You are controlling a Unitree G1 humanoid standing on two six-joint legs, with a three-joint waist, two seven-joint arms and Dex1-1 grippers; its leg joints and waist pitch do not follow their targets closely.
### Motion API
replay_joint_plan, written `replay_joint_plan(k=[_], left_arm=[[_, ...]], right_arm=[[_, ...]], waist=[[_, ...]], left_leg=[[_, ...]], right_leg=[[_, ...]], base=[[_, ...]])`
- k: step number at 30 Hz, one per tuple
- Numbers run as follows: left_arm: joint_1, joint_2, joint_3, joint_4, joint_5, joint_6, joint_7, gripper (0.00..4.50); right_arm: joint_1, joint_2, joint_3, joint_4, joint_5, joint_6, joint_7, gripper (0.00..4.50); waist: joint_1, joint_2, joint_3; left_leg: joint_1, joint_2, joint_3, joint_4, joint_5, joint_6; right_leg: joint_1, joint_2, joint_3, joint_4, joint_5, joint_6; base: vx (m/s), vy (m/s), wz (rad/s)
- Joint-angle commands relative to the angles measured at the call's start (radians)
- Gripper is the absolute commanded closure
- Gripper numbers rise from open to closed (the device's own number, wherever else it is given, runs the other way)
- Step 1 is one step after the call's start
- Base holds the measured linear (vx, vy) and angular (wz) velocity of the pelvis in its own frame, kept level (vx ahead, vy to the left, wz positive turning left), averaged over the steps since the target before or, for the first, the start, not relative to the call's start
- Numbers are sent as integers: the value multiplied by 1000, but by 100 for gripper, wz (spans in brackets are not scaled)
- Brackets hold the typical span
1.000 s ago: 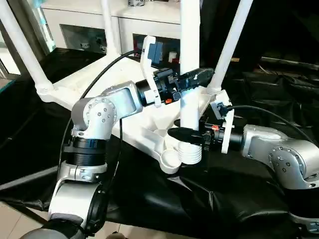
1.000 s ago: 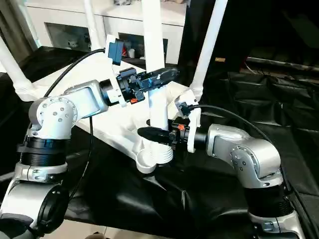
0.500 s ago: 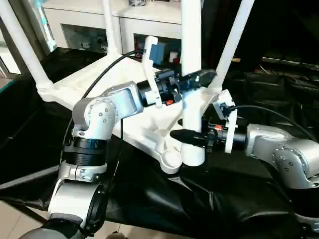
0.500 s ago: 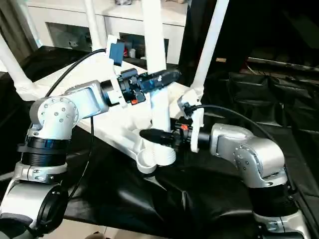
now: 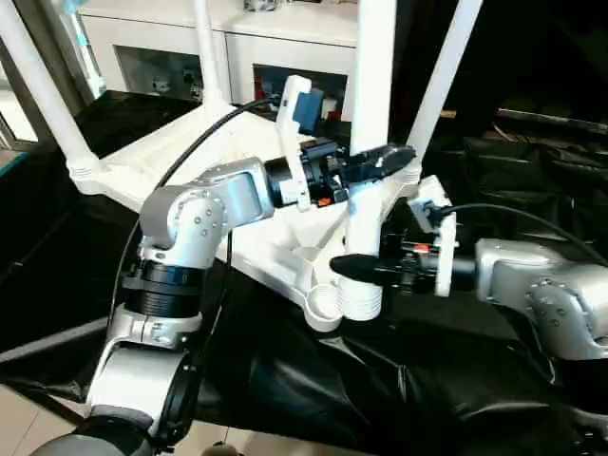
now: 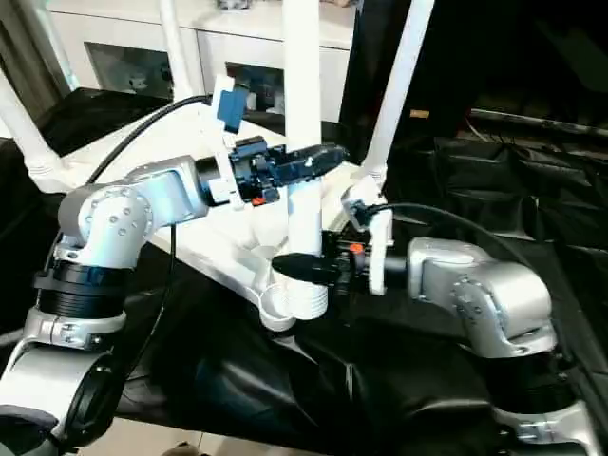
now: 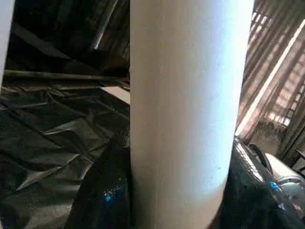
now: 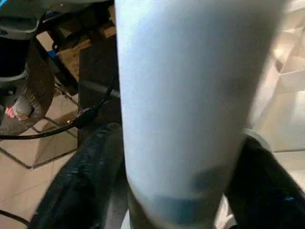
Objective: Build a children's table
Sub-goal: Pick table leg
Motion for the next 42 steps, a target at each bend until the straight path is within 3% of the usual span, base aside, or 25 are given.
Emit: replay_joint_plan(k=[1, 3, 24, 26, 29, 30, 34, 42], left_arm=[[-18, 2, -7, -9, 8, -18, -2, 268], [-18, 5, -8, -9, 11, -18, -10, 268], [-7, 19, -29, -38, 2, 5, -53, 268], [-7, 20, -28, -38, 1, 5, -55, 268], [-11, 19, -25, -35, -1, 6, -56, 268], [-11, 19, -25, -35, -1, 6, -56, 268], [-15, 19, -21, -31, 1, 6, -58, 268], [-18, 19, -15, -26, 2, 4, -54, 268]], right_arm=[[-9, -6, -2, -14, 4, 8, -9, 100], [-7, -11, 2, -10, -4, 13, -13, 72], [-5, -15, 5, 4, -4, 44, -21, 72], [-3, -16, 7, 4, -5, 45, -22, 107], [1, -18, 8, 4, -6, 47, -22, 112], [1, -18, 8, 4, -6, 47, -22, 142], [3, -19, 8, 4, -5, 52, -22, 155], [5, -19, 7, 4, -4, 56, -21, 240]], waist=[[5, -12, -69], [4, -12, -68], [5, -11, -68], [5, -8, -68], [5, -9, -69], [5, -8, -69], [5, -8, -69], [5, -9, -69]], left_leg=[[0, -11, 14, -60, -127, -1], [0, -12, 15, -60, -135, -1], [0, -11, 15, -60, -134, -4], [1, -12, 14, -60, -136, -5], [1, -12, 14, -60, -138, -5], [1, -11, 13, -61, -137, -6], [1, -11, 14, -60, -135, -5], [1, -11, 14, -60, -135, -6]], right_leg=[[66, -38, 27, -68, -227, -142], [66, -38, 27, -70, -237, -139], [66, -38, 28, -68, -232, -143], [66, -38, 28, -69, -233, -143], [66, -37, 27, -69, -239, -140], [66, -37, 27, -69, -236, -142], [67, -37, 27, -67, -217, -150], [67, -38, 27, -68, -227, -147]], base=[[0, 0, 0], [0, 0, 0], [0, 0, 0], [0, 0, 0], [0, 0, 0], [0, 0, 0], [0, 0, 0], [0, 0, 0]])
